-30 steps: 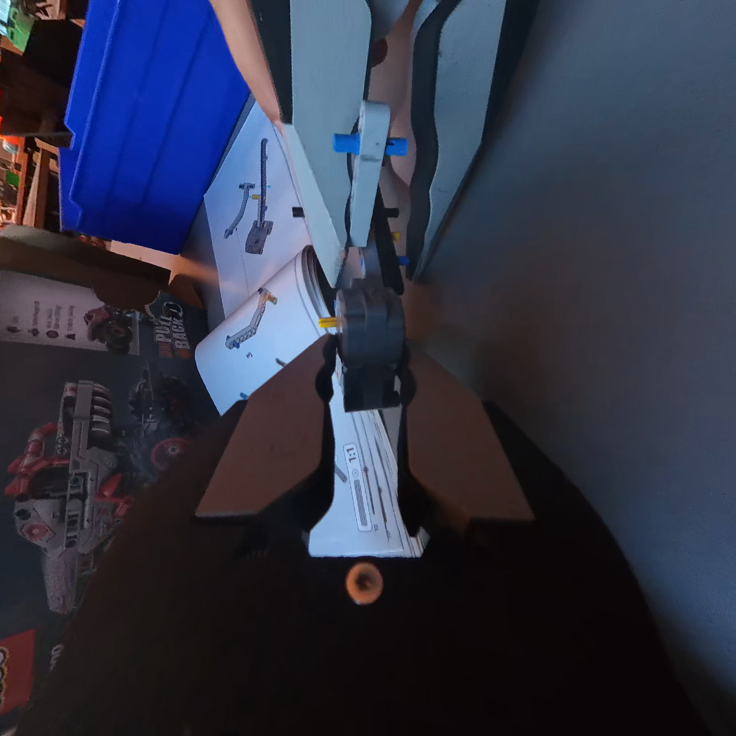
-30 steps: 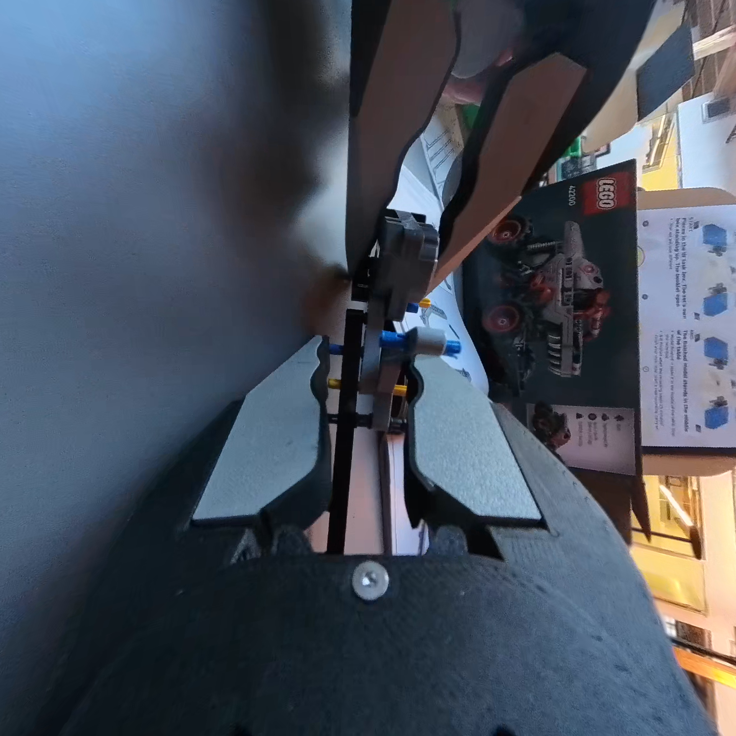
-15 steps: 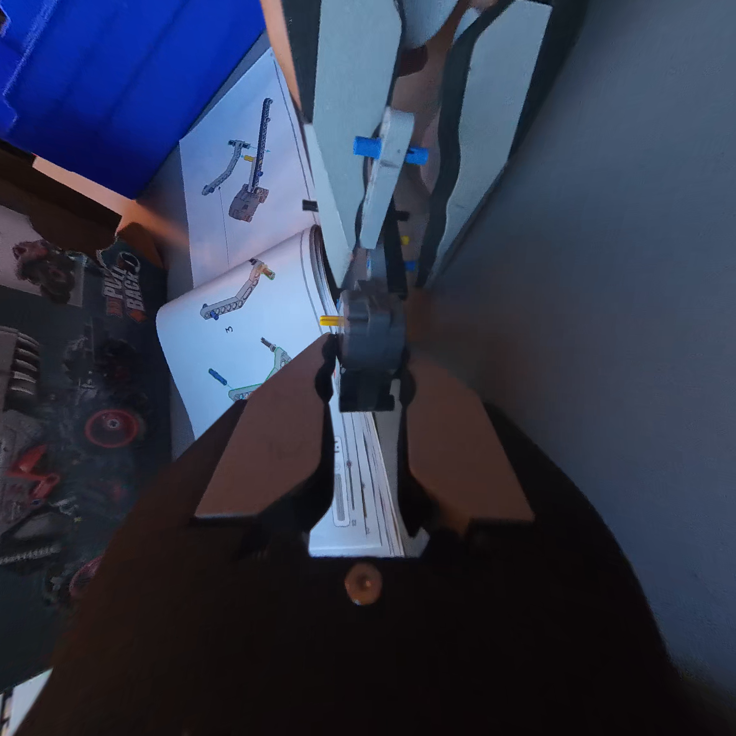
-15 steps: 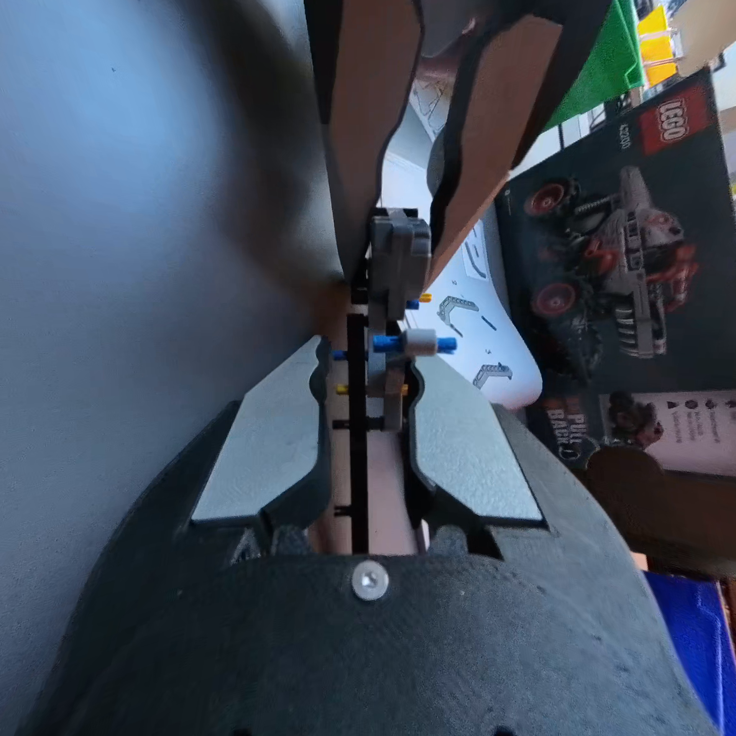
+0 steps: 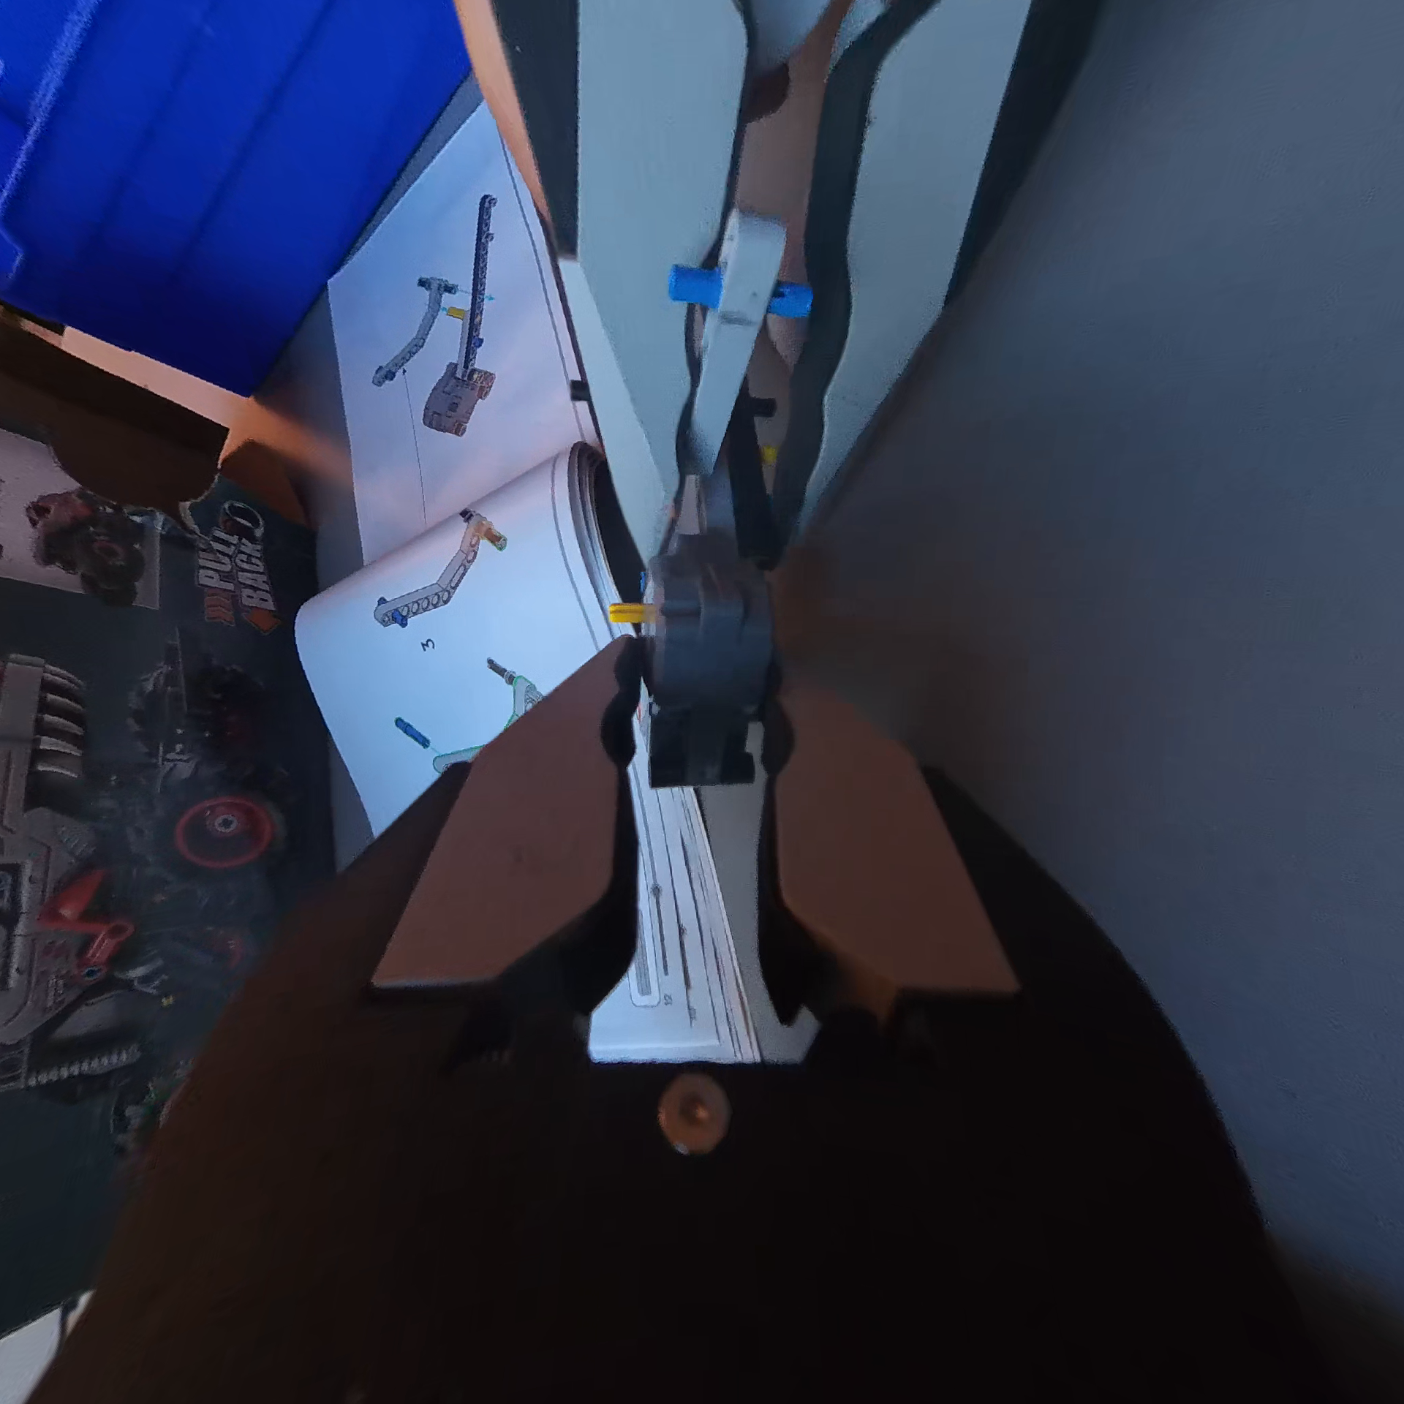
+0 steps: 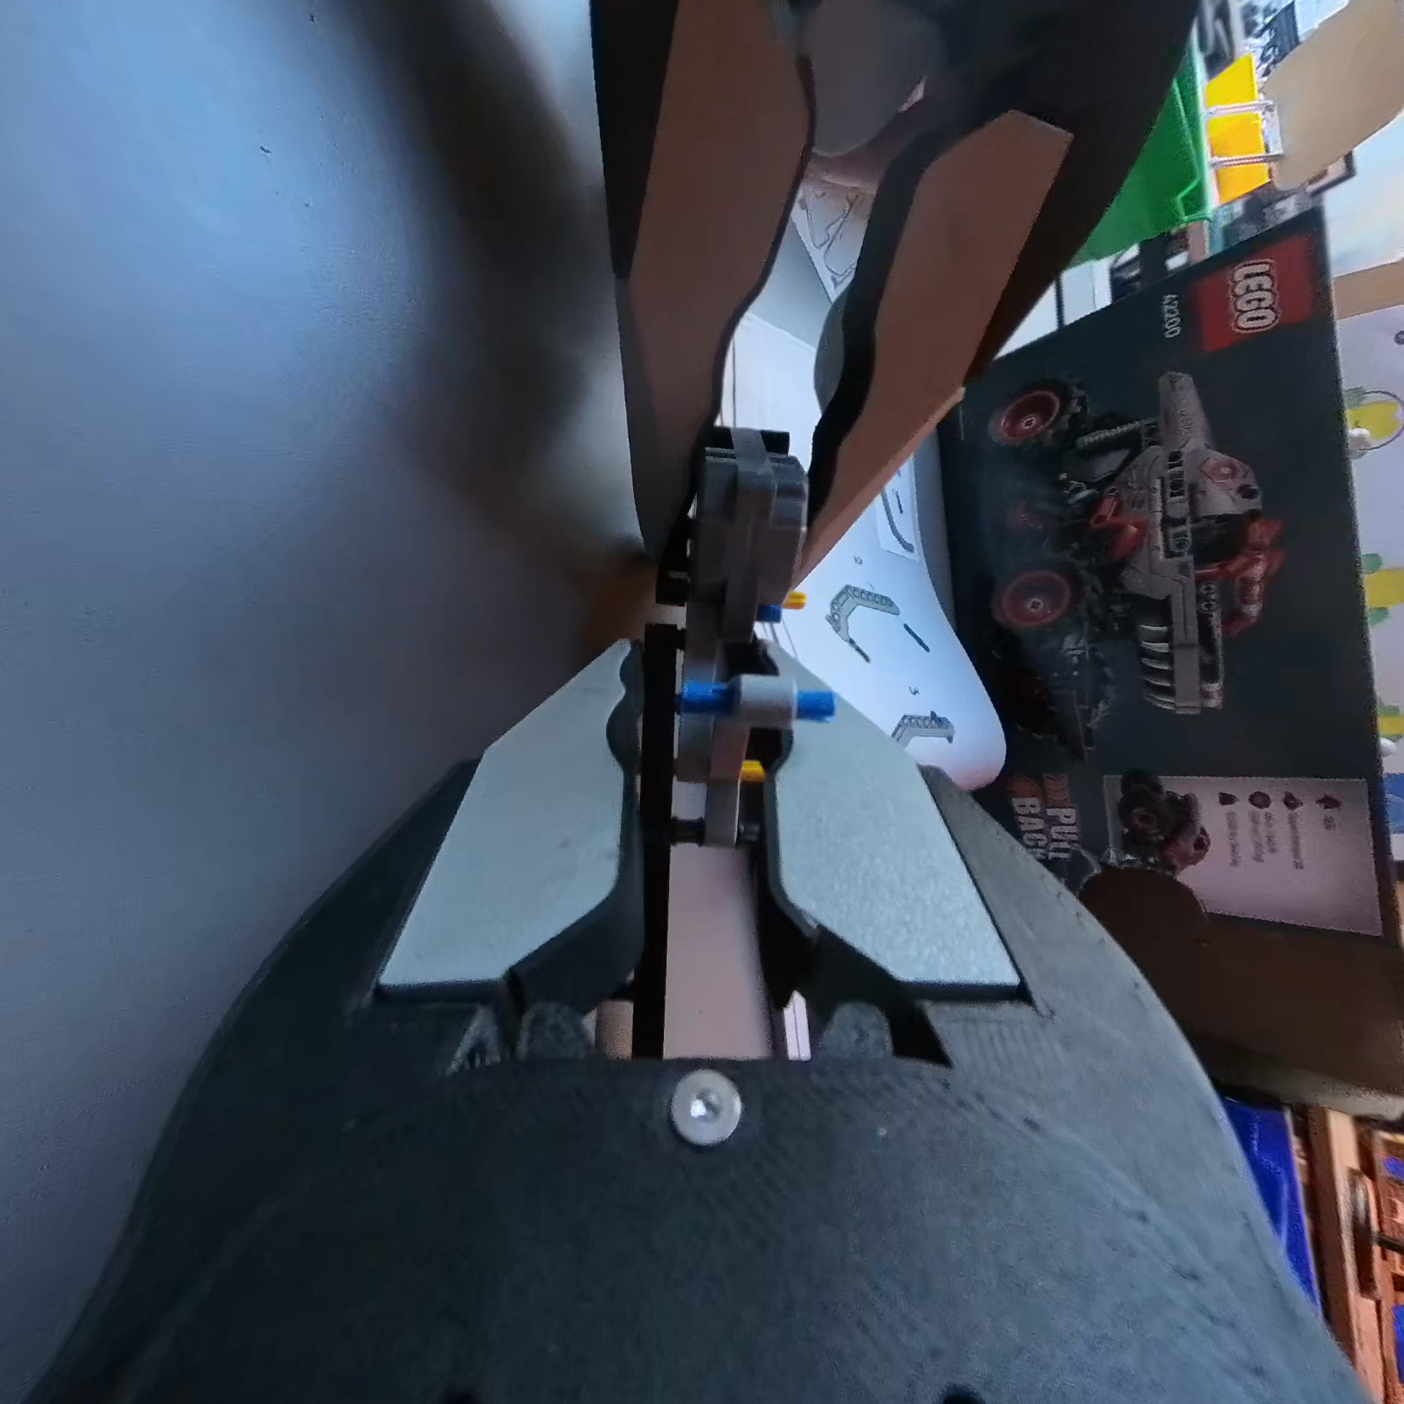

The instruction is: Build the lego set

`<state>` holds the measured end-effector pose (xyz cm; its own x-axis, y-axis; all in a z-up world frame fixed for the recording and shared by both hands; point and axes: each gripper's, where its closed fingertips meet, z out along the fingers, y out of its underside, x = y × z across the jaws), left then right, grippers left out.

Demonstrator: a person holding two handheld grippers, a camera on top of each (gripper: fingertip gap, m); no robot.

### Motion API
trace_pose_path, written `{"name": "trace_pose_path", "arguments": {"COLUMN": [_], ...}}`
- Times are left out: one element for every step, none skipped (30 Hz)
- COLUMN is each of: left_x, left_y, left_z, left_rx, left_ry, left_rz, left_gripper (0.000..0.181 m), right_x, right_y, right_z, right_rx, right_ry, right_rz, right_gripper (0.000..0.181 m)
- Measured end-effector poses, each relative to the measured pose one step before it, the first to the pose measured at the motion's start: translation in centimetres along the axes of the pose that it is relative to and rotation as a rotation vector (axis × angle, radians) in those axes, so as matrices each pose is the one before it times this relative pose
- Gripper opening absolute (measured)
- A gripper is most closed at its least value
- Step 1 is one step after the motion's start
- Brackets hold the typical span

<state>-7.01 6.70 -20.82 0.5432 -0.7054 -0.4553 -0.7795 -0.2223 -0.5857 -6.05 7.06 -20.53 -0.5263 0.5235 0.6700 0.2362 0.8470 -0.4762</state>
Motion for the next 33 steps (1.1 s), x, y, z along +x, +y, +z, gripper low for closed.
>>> {"name": "trace_pose_path", "arguments": {"left_x": [-0.051, -0.044, 0.01, -0.003, 0.027, 0.031, 0.011, 0.005, 0.033, 0.048, 0.002, -0.094, -0.18, -0.094, -0.021, 0.056, 0.111, 0.027, -0.027, -0.017, 0.009, -0.004, -0.036, -0.029, -0.007, 0.028, 0.124, -0.056, -0.092, -0.077, -0.1, -0.094, -0.076], "left_y": [0.086, 0.04, 0.007, 0.014, -0.023, -0.022, -0.008, -0.001, -0.014, -0.053, -0.012, 0.068, 0.118, 0.044, 0.043, -0.039, -0.081, -0.043, 0.005, 0.029, -0.006, 0.004, 0.025, 0.048, 0.013, -0.025, -0.143, -0.075, -0.041, -0.04, -0.009, 0.04, 0.085], "left_z": [-0.036, -0.022, -0.002, -0.008, -0.006, -0.001, 0.002, -0.001, -0.002, -0.004, 0.017, 0.008, 0.037, 0.016, -0.009, -0.022, 0.005, 0.019, 0.0, 0.003, -0.008, -0.011, -0.014, -0.02, -0.008, 0.018, 0.07, 0.112, 0.06, 0.048, 0.044, 0.005, -0.028], "left_rx": [-0.0056, -0.0008, 0.0006, -0.0012, 0.0016, 0.0033, 0.0014, -0.0009, -0.0009, -0.0001, -0.0034, -0.0095, -0.0122, -0.0065, -0.0013, 0.0067, 0.0095, 0.003, -0.0039, -0.0055, -0.0024, 0.0001, -0.0023, -0.0066, -0.0029, 0.0062, 0.0187, 0.0142, 0.008, 0.0035, -0.0012, -0.0068, -0.0097], "left_ry": [-0.0048, -0.0049, -0.0005, 0.0017, 0.002, 0.0004, -0.0013, -0.0015, -0.0004, 0.0, -0.0025, -0.0066, -0.0096, -0.0022, 0.0037, 0.0064, 0.0066, -0.0012, -0.0066, -0.0107, -0.0136, -0.017, -0.01, 0.0059, 0.0197, 0.0264, 0.0291, 0.0106, -0.0032, -0.0146, -0.0219, -0.0192, -0.0085], "left_rz": [0.0017, 0.0011, -0.0041, -0.0019, 0.004, 0.0061, 0.0043, 0.0036, 0.0043, 0.0033, 0.0028, -0.0007, -0.0062, -0.0129, -0.0179, -0.0124, -0.0058, 0.0037, 0.0094, 0.0145, 0.0147, 0.005, -0.0139, -0.0363, -0.0503, -0.0516, -0.0498, -0.038, 0.0014, 0.0332, 0.0421, 0.0355, 0.019], "left_gripper": [0.029, 0.029, 0.029, 0.029, 0.029, 0.029, 0.03, 0.029, 0.03, 0.029, 0.029, 0.029, 0.029, 0.029, 0.029, 0.029, 0.029, 0.029, 0.03, 0.03, 0.03, 0.03, 0.03, 0.03, 0.03, 0.03, 0.029, 0.03, 0.03, 0.03, 0.03, 0.03, 0.03], "right_x": [0.04, 0.046, 0.011, -0.008, -0.037, -0.059, -0.011, -0.028, -0.078, -0.073, -0.047, 0.051, 0.13, 0.094, 0.028, -0.049, -0.08, -0.069, -0.035, -0.046, -0.044, -0.023, 0.036, 0.08, 0.109, 0.114, 0.141, 0.114, 0.059, 0.011, 0.005, 0.038, 0.069], "right_y": [-0.019, 0.032, 0.012, 0.009, 0.0, -0.009, 0.017, 0.051, 0.045, 0.018, 0.023, 0.058, 0.077, 0.042, -0.013, -0.01, -0.016, 0.011, 0.01, -0.012, -0.025, -0.013, -0.057, -0.072, -0.067, -0.049, 0.036, 0.103, 0.118, 0.1, 0.073, 0.012, -0.05], "right_z": [0.126, 0.042, -0.002, -0.015, -0.049, -0.058, -0.057, -0.069, -0.086, -0.083, -0.018, 0.082, 0.126, 0.094, 0.041, -0.025, -0.074, -0.064, 0.01, 0.025, 0.007, 0.002, 0.029, 0.061, 0.044, 0.004, -0.013, -0.031, -0.016, -0.003, 0.015, 0.045, 0.06], "right_rx": [-0.0016, -0.0027, -0.0016, -0.0044, -0.0057, -0.0067, -0.0089, -0.0106, -0.0091, -0.0056, -0.0038, -0.0056, -0.0086, -0.0072, -0.0024, 0.0005, 0.0017, -0.0007, -0.0008, 0.0047, 0.0083, 0.011, 0.0155, 0.0227, 0.0265, 0.0216, 0.0078, -0.0058, -0.0125, -0.0162, -0.0133, -0.0018, 0.0084], "right_ry": [0.006, 0.0018, 0.0001, 0.0022, 0.0017, 0.0014, 0.0029, 0.0007, -0.0047, -0.0076, -0.0086, -0.0047, -0.0007, 0.0006, 0.0007, -0.0023, -0.0061, -0.0072, -0.0056, -0.0046, -0.0097, -0.0138, -0.0116, -0.0097, -0.0112, -0.0079, 0.0036, 0.0122, 0.0119, 0.0072, 0.0037, 0.0039, 0.0069], "right_rz": [-0.0026, -0.0004, -0.0013, -0.004, -0.0084, -0.012, -0.0119, -0.0106, -0.0097, -0.0046, 0.0067, 0.0194, 0.0272, 0.0246, 0.0136, 0.0028, -0.0005, 0.0053, 0.0093, 0.0063, 0.0053, 0.0107, 0.0193, 0.0301, 0.0395, 0.0295, 0.0027, -0.0187, -0.0259, -0.0184, -0.0096, -0.0053, -0.0015], "right_gripper": [0.026, 0.027, 0.027, 0.026, 0.026, 0.026, 0.026, 0.026, 0.026, 0.026, 0.025, 0.025, 0.025, 0.025, 0.025, 0.025, 0.023, 0.021, 0.02, 0.019, 0.019, 0.018, 0.018, 0.019, 0.02, 0.021, 0.023, 0.024, 0.024, 0.024, 0.023, 0.022, 0.022]}}
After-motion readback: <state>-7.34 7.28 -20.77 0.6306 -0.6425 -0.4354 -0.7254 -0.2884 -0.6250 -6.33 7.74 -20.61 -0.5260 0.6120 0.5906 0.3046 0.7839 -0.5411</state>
